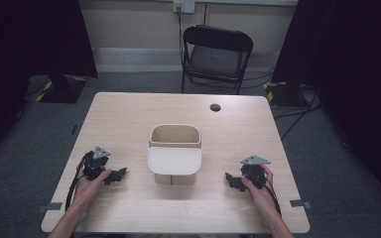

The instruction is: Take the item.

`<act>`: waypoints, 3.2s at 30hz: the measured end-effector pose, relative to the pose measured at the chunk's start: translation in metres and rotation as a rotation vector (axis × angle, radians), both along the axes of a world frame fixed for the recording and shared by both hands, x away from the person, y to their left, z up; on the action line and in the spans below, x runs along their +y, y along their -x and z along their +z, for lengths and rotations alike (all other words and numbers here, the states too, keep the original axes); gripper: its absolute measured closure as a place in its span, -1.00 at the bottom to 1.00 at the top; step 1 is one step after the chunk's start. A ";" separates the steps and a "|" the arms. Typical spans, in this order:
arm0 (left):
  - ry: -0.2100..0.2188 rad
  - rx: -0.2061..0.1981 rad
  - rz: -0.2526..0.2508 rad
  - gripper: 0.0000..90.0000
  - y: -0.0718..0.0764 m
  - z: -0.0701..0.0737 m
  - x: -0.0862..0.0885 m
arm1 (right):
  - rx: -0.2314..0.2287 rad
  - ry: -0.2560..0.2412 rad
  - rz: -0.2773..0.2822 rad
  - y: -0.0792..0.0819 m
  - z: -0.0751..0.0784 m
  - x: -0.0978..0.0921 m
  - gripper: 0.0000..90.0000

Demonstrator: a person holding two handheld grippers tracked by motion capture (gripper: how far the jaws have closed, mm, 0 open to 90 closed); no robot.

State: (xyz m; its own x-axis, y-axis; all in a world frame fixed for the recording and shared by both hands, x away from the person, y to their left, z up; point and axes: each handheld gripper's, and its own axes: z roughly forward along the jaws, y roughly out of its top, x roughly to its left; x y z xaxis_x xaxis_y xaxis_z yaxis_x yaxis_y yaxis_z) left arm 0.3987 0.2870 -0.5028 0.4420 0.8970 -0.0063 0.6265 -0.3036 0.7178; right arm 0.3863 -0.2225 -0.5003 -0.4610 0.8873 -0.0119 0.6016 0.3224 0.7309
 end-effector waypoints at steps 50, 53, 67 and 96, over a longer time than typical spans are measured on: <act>0.180 -0.099 -0.142 -0.57 0.019 0.034 -0.029 | -0.002 0.001 -0.003 0.000 0.000 0.000 -0.71; 0.187 -0.108 -0.163 -0.57 0.020 0.038 -0.033 | -0.002 0.001 -0.003 0.000 0.000 0.000 -0.71; 0.238 -0.116 -0.255 -0.58 0.026 0.048 -0.051 | -0.002 0.001 -0.003 0.000 0.000 0.000 -0.71; 0.249 -0.141 -0.342 -0.61 0.034 0.054 -0.065 | 0.000 0.000 -0.005 0.000 0.000 0.000 -0.72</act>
